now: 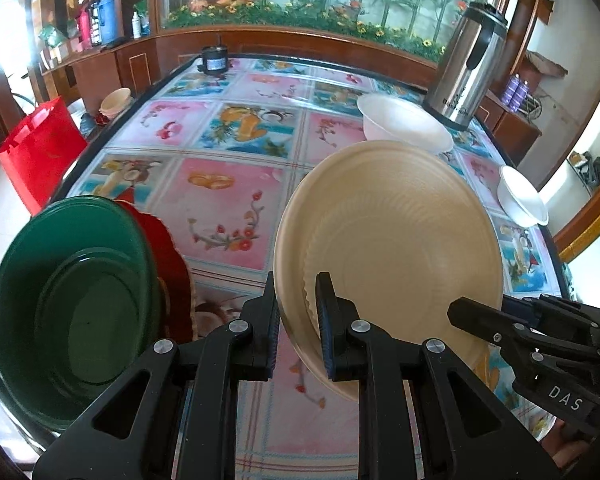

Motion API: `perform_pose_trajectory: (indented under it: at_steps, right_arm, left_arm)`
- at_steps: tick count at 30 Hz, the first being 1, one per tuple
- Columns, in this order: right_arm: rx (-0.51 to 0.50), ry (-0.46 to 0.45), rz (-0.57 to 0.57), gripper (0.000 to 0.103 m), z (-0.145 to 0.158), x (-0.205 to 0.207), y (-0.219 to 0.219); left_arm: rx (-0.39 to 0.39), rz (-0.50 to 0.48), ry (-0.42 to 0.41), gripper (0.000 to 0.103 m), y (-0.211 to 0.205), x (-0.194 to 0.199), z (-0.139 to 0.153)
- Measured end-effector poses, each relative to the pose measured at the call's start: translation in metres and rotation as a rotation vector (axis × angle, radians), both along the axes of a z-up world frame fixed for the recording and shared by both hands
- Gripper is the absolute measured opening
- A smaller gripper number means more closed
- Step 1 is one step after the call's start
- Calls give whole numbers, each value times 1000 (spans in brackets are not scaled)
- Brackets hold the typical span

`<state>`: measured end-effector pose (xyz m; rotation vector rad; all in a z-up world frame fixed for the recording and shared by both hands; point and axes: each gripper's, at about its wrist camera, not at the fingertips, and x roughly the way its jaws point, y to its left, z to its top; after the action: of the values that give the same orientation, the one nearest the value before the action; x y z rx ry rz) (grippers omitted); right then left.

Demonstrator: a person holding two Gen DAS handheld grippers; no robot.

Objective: Organize plates and bowls
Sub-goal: 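Lift the tan bowl and carry it toward the green basin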

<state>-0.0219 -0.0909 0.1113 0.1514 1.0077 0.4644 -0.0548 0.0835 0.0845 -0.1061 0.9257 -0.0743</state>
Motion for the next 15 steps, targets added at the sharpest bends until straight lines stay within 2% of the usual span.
perform_pose_trajectory:
  at_steps: [15]
  right_arm:
    - [-9, -72, 157, 31, 26, -1, 66]
  left_arm:
    - [-17, 136, -48, 17, 70, -25, 28]
